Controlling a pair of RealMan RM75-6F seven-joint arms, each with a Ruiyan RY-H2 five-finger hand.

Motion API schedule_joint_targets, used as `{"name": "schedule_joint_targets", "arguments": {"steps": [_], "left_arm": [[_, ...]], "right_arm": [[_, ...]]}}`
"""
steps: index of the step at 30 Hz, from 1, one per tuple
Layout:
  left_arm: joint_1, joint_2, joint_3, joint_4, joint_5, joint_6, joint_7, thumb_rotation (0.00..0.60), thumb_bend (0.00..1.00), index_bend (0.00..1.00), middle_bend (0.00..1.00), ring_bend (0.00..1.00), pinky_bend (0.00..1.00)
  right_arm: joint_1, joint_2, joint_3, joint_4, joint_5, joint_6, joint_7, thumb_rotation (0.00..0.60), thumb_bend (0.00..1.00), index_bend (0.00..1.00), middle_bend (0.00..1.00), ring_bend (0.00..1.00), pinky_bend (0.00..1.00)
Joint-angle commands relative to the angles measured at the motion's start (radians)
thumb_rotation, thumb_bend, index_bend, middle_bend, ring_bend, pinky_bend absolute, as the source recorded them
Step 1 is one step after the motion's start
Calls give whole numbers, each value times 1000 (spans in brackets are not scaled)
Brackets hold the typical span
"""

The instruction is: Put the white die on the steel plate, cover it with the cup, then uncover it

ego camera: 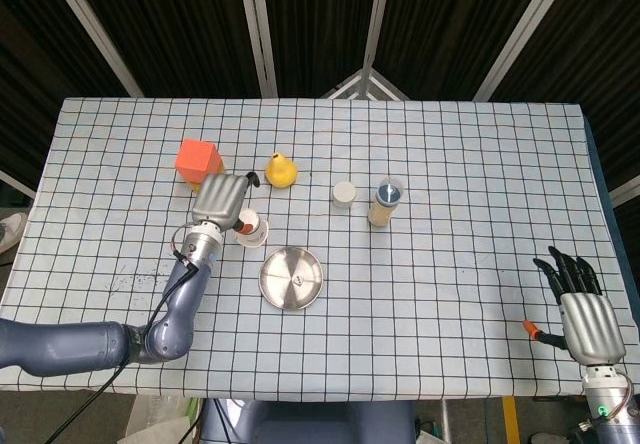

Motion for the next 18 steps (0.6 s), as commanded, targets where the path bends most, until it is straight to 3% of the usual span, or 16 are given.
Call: {"name": "schedule_joint_targets", "arguments": {"steps": [1,8,9,10,11,12,18], "left_arm": [[-2,9,26,-2,-15,16,44,600,163,290,519,674,774],[-20,8,62,-6,-59,31,125,600,163,289,459,675,784],[-24,8,65,-9,-63,35,138,600,163,288,452,675,784],[-27,8,67,-12,-66,38,147,600,163,290,443,675,784],[-30,6,68,-17,-70,41,153,600,163,292,434,675,784],[-32,5,68,-19,-72,43,157,600,163,297,407,674,784],[-38,-11,89,-2,-82,56,188,600,134,311,274,670,777]], "right_arm": [[0,0,0,-2,-1,1,-3,600,172,162,33,64,0],[5,-4,0,-4,6,-10,-11,600,171,162,33,81,0],[-12,59,32,-80,-29,81,8,600,171,162,33,84,0],[-44,80,12,-107,-56,121,73,600,171,162,33,84,0],[-12,-4,-1,-30,-32,37,65,600,171,162,33,84,0],[10,-40,18,21,-13,15,63,600,171,162,33,84,0],[2,-30,5,44,-27,25,55,600,171,163,33,84,0]]}}
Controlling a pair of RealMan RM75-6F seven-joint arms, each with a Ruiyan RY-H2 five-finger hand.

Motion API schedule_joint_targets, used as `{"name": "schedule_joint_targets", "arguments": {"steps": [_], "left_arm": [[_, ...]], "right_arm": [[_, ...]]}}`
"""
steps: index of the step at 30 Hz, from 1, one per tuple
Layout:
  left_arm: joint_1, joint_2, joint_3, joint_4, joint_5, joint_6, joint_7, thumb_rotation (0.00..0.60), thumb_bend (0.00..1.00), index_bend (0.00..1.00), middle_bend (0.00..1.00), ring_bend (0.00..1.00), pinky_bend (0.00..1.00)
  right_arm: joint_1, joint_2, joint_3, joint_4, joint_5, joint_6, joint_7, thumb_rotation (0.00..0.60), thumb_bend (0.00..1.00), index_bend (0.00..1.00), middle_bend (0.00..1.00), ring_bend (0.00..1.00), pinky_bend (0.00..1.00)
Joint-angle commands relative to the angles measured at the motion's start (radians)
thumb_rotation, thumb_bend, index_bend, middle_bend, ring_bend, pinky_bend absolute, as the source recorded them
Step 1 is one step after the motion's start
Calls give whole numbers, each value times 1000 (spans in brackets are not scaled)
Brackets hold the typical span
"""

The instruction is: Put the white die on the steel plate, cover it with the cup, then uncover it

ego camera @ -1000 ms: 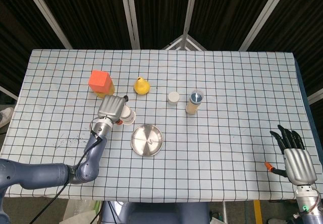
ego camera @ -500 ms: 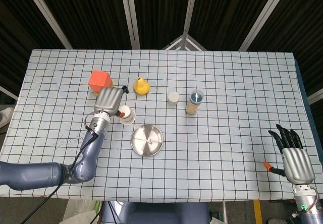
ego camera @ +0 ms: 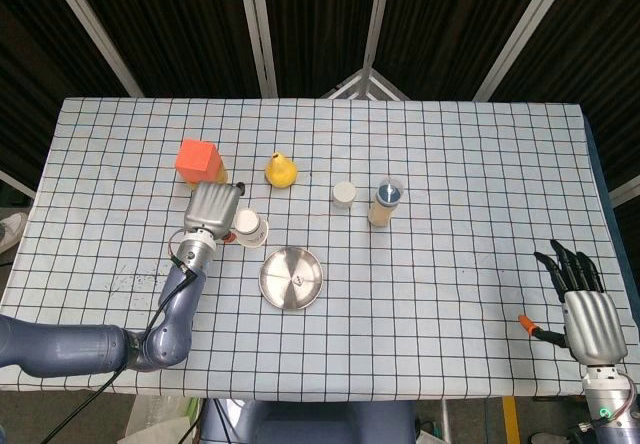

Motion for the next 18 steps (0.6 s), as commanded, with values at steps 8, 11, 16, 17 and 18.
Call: {"name": "schedule_joint_targets", "arguments": {"steps": [8,11,16,17,18], "left_arm": [[3,-40,28,60,2,-16,4,600,134,297,247,669,777],[7,-56,30,84,18,-33,-15,600,134,302,277,672,777],[15,-78,32,113,58,-54,-53,600,134,311,282,672,776],[16,-84,34,122,70,-57,-61,600,134,311,278,672,776],[17,-87,34,127,75,-58,-64,600,134,312,273,672,777]], "right_arm": [[4,-2,-12,36,11,-54,-33,600,172,162,33,85,0],[4,3,-12,28,16,-59,-42,600,171,162,33,85,0],[5,5,-11,19,24,-66,-53,600,171,162,33,85,0],[6,6,-12,17,26,-67,-56,600,172,162,33,85,0],[5,7,-12,16,27,-68,-57,600,171,162,33,85,0]]}}
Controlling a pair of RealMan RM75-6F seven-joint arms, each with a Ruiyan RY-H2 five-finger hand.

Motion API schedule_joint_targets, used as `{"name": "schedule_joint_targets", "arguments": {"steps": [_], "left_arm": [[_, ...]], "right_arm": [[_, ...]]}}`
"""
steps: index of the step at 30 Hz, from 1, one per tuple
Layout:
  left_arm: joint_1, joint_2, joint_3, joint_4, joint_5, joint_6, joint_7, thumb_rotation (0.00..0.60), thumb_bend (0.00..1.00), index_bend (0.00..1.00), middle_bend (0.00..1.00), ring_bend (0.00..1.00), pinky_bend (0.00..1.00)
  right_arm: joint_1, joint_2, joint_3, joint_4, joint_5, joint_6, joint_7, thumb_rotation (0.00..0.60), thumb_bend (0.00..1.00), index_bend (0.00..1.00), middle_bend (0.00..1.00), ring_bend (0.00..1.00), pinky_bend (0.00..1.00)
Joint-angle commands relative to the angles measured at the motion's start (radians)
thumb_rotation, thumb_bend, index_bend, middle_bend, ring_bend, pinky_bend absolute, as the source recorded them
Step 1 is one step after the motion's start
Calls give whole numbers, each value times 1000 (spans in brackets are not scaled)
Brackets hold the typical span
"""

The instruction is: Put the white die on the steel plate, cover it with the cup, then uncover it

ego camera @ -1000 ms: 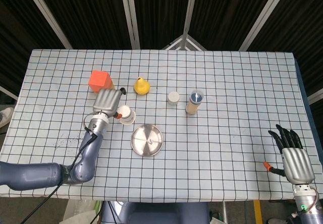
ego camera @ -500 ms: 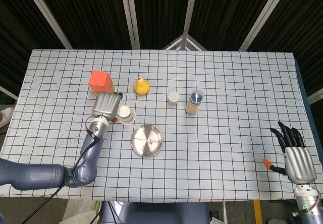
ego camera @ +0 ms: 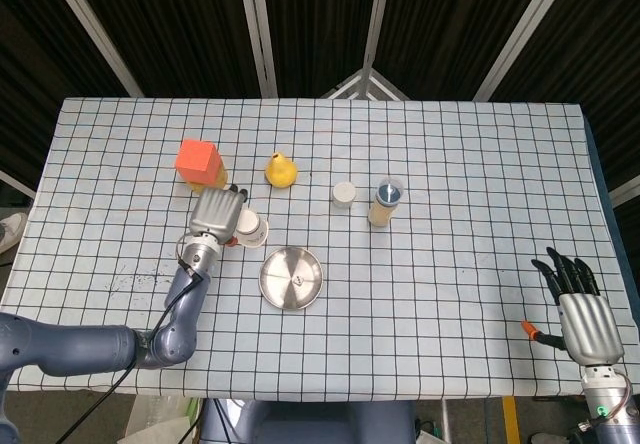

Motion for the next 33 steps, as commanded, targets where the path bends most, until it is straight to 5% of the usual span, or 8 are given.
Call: {"name": "schedule_joint_targets", "arguments": {"steps": [1,33], "left_arm": [[5,-16,3,24,28,-9,-21,600,134,312,271,672,777],[5,-82,-3,83,77,-29,-23,600,326,448,406,688,777]], "right_arm": [[0,2,0,-5,3,-2,-4,600,171,162,33,85,0],[6,8,4,-19,21,-18,2,600,172,162,33,85,0]]}}
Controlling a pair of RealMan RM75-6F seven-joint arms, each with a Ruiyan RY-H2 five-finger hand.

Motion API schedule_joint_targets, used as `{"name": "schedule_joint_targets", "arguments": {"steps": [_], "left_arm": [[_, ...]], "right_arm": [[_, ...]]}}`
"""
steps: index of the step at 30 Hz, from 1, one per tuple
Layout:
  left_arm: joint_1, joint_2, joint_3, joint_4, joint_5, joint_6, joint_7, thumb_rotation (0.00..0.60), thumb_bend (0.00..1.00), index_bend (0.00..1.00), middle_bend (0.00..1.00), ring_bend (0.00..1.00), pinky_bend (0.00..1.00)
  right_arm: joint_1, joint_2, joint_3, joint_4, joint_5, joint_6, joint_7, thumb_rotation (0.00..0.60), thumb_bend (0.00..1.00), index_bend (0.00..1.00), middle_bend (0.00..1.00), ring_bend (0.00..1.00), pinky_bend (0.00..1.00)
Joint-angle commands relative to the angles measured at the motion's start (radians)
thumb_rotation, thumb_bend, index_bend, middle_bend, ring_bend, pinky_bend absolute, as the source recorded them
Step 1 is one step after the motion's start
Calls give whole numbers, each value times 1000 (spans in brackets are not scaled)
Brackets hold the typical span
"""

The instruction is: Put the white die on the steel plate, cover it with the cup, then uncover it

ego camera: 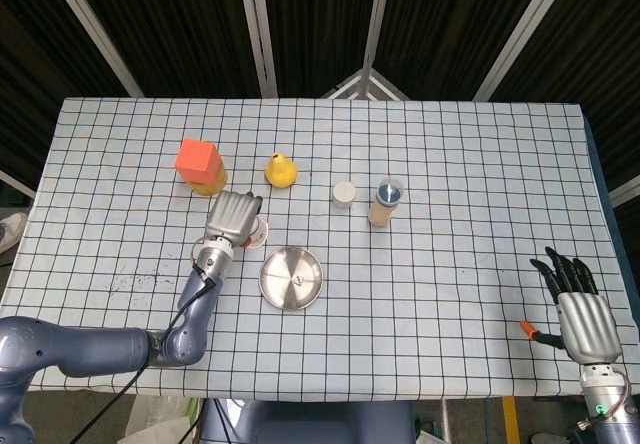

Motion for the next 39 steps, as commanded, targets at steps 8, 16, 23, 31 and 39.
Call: {"name": "schedule_joint_targets", "arguments": {"steps": [8,16,23,31,39], "left_arm": [[-5,2,-7,-10,-18,5,23,600,327,444,404,688,777],[-5,7,-20,-24,-20,15,24,600,327,445,404,688,777],[-15,36,-68,-96,-7,35,8,600,327,446,404,688,777],[-26,70,-154,-246,-41,43,-32,600,327,451,407,688,776],[-54,84,-207,-342,-125,8,-52,600,327,453,413,688,777]], "right_arm": [[0,1,1,-1,2,0,0,600,172,162,33,85,0],[1,1,2,-5,2,0,-2,600,171,162,33,85,0],[3,0,3,-7,4,-2,-1,600,172,162,33,85,0],[2,2,2,-12,0,2,2,600,172,162,33,85,0],[-3,10,5,-18,-3,15,12,600,172,162,33,85,0]]}}
